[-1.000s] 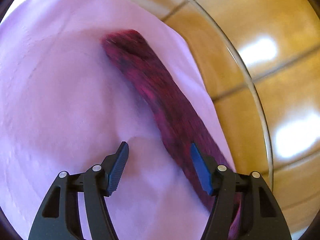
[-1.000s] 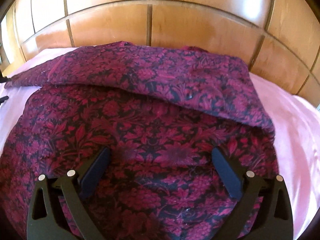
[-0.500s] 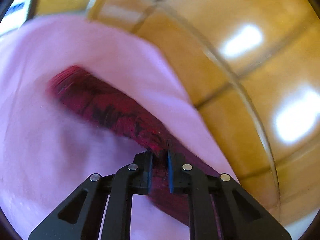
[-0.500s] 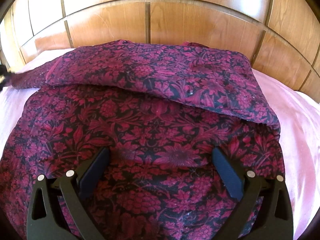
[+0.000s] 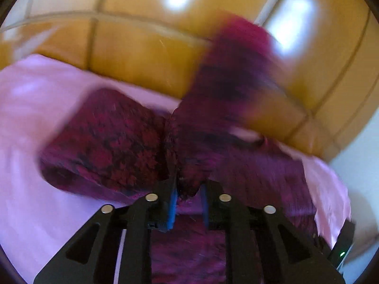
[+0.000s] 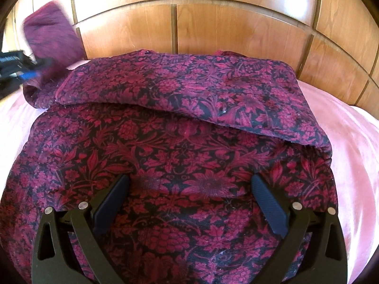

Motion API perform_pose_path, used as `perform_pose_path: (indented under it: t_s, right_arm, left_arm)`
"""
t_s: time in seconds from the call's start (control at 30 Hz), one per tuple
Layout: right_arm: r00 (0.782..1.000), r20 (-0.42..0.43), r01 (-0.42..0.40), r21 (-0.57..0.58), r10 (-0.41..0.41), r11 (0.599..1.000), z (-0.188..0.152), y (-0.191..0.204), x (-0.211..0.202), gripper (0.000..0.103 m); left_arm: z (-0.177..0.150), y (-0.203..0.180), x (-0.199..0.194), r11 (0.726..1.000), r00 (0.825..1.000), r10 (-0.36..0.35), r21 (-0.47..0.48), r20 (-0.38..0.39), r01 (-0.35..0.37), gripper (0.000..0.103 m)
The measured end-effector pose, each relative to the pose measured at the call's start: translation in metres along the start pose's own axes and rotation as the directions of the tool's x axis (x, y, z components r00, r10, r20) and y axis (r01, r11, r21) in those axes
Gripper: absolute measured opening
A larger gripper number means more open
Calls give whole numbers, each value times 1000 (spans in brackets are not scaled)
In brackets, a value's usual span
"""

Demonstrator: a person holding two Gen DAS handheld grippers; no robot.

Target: Fold small clothes

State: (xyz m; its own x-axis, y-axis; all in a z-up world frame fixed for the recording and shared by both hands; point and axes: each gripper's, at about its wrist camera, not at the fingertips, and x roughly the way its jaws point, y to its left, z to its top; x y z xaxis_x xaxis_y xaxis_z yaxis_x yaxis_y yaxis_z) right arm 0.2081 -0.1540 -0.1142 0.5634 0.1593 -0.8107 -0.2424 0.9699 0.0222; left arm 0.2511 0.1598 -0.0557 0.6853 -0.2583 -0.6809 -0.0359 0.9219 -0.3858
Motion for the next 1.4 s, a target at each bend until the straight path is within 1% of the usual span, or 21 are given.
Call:
perform_pose_path:
  t_s: [0.07,0.13,0.17,0.2,0.23,0.27,0.33,0.37,0.43,0.5,0.67,0.7,0.77,0.8,0.83,0.9,1.03,1.17,1.23,1.3,1.4]
  right_arm:
    - [1000,0,-5,6,5,1000,0,-2,-1,101]
    - [1000,-3,-9,12,9,1000,2,-4,-2,101]
    - [1000,-4,-11,17,12,1000,3,-6,-4,101]
    - [1000,-5,-23,35,23,999,5,-8,-7,98]
    - [999,2,-51,74,51,996,9,-14,-12,90]
    - [996,14,-92,122,91,988,13,-20,-17,85]
    - [982,41,-191,219,187,957,22,-31,-23,67]
    - [969,56,-249,261,242,933,28,-35,-25,64]
    - [937,97,-348,323,335,880,43,-37,-27,64]
    - [920,102,-388,344,377,855,57,-32,-21,64]
    - [916,50,-395,294,398,870,92,7,5,63]
    - [923,30,-378,272,385,885,99,18,14,61]
    - [932,-19,-349,209,361,913,110,39,28,43]
    - [944,-40,-316,179,328,932,112,46,32,28]
    - [954,-45,-288,146,297,946,112,53,32,17]
    - [966,-4,-257,82,258,963,121,58,15,9]
    - [956,177,-240,14,234,971,143,41,-45,6]
    - [935,294,-217,35,198,976,160,6,-88,6]
    - [930,330,-191,57,162,980,161,-14,-101,6]
    - [930,353,-140,85,101,987,160,-38,-108,5]
    - [944,330,-78,151,24,985,152,-74,-102,5]
  left_arm:
    - [-9,-11,10,999,999,-3,42,-34,5,46]
    - [-17,-21,6,996,999,3,92,-33,0,49]
    - [-19,-23,3,994,1000,5,106,-29,-1,54]
    - [-20,-23,-3,994,1000,-3,113,-22,6,59]
    - [-23,-23,-8,994,1000,-15,110,-11,16,68]
    - [-25,-20,-14,995,1000,-25,100,0,24,72]
    - [-28,-13,-25,996,999,-38,87,9,37,72]
    - [-30,-16,-28,995,999,-39,87,13,38,72]
    - [-37,-14,-33,996,999,-23,87,24,21,72]
    - [-45,-10,-42,996,999,4,85,47,-8,72]
    - [-53,28,-56,988,986,151,-24,67,-150,72]
    - [-52,34,-56,984,982,175,-48,65,-172,72]
    - [-50,49,-54,971,974,221,-108,52,-214,72]
    - [-49,54,-53,964,970,240,-126,48,-233,72]
    - [-46,58,-50,956,963,267,-140,46,-258,72]
    - [-43,64,-47,948,957,288,-156,43,-279,72]
    - [-34,66,-29,938,953,303,-178,8,-297,72]
    - [-26,63,-12,933,951,310,-186,-15,-307,72]
    - [-22,61,-3,927,946,322,-195,-25,-321,72]
    - [-18,60,6,916,935,354,-191,-36,-354,72]
    - [-13,59,15,906,922,385,-176,-42,-386,76]
